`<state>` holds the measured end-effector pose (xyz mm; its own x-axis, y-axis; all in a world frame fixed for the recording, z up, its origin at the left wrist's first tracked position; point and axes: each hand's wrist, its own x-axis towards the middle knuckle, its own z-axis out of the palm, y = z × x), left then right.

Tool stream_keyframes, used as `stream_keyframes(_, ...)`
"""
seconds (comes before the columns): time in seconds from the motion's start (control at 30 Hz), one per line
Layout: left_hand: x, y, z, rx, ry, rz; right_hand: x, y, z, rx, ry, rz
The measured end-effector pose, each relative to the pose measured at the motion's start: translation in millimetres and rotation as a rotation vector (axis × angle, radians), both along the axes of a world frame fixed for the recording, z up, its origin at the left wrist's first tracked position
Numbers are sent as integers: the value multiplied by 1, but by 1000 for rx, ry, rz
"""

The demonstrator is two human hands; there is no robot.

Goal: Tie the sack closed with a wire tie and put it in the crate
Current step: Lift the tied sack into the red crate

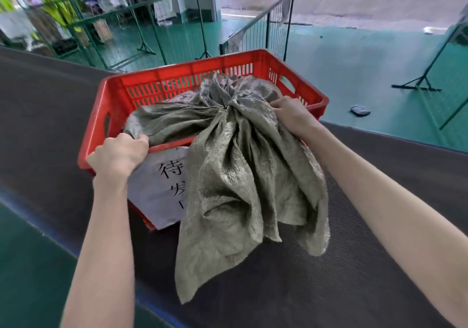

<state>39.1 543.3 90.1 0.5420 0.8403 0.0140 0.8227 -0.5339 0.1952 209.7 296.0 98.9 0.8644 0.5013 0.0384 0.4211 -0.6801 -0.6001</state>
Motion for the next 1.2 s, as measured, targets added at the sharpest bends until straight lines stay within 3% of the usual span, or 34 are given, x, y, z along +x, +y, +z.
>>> stream_keyframes(0.37, -17, -23, -2, -35, 33, -117, -17, -43, -3, -14, -35, -70)
stream_keyframes(0.43, -19, -35, -4, 24, 1, -102, -26, -57, -8, 95, -69, -97)
stream_keyframes(0.53, -29, -62, -23, 277, -309, -181, -61, -80, -21, 527, -166, -118)
stream_keyframes(0.6, -37, -97, -31, 316, -554, -296, -92, -94, -39, 617, -215, -91)
stream_keyframes(0.7, -44, -162, -37, -273, -837, -350, -125, -109, -70, 580, -39, -3)
stream_keyframes(0.83, -61, -219, -100, -420, -732, -586, -149, -118, -97, 577, 236, -13)
stream_keyframes(0.93, -65, -248, -120, -862, -798, -582, -160, -119, -104, 598, 222, -59)
stream_keyframes(1.0, -61, -261, -114, -1053, -910, -553, -168, -116, -102, 649, 256, -4)
stream_keyframes(1.07, -55, -266, -105, -1137, -1030, -525, -172, -113, -96, 659, 301, 75)
stream_keyframes(1.2, -47, -261, -85, -936, -1088, -495, -173, -118, -75, 595, 154, 215)
